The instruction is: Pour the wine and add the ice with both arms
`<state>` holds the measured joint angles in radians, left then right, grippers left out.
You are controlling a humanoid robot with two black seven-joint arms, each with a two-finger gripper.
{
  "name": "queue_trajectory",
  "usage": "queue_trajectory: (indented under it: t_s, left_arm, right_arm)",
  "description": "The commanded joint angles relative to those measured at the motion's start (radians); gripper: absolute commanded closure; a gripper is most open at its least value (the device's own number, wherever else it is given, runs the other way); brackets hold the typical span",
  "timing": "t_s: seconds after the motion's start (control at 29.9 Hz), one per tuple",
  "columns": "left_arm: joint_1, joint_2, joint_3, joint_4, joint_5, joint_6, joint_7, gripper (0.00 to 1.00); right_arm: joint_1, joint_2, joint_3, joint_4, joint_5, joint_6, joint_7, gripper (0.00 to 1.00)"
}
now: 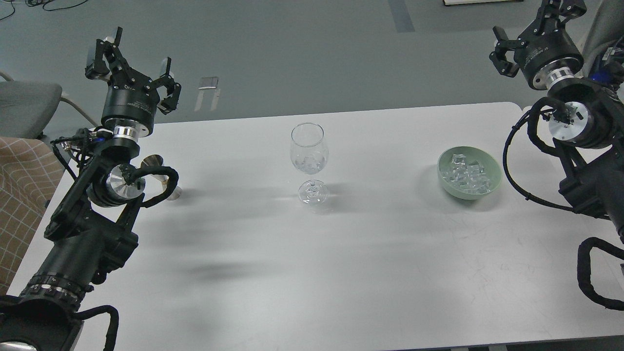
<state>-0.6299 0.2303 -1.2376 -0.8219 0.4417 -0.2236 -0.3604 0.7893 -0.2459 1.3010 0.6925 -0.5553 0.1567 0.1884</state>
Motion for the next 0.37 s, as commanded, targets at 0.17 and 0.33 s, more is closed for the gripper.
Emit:
queue_trajectory:
  t_s: [0.17,0.33]
  left_arm:
    - [-0.013,0.001,0.003,0.004,0.0,0.001,0.003,0.02]
    - [-0.016,0.004,0.003,0.004,0.0,0.001,0.003,0.02]
  right_arm:
    - [-0.013,0.008,0.0,0.01,0.0,0.023,0.04,0.0]
    - [-0.001,0.008,0.001,0.019,0.0,0.023,0.037,0.0]
